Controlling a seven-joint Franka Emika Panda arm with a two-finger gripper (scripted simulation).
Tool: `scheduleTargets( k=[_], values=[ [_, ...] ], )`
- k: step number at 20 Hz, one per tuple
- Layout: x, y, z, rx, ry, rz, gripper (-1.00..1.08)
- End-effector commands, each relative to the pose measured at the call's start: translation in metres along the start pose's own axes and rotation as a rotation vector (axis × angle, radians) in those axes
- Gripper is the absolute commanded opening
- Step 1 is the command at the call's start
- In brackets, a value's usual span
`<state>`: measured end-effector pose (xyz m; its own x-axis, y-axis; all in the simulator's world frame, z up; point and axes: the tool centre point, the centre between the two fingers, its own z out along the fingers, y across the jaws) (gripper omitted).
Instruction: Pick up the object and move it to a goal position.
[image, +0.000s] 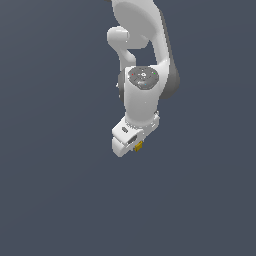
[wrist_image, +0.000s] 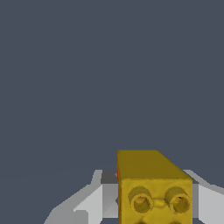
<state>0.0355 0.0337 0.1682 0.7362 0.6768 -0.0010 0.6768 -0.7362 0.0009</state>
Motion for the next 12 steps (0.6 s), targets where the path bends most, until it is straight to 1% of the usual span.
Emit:
scheduleTargets(
  k=[1,12],
  values=[
    [0.014,-0.015,-0.025,0.0,0.0,0.0,-1.0],
    [0.075,-0.075,-0.129,0.0,0.0,0.001,-1.0]
  ],
)
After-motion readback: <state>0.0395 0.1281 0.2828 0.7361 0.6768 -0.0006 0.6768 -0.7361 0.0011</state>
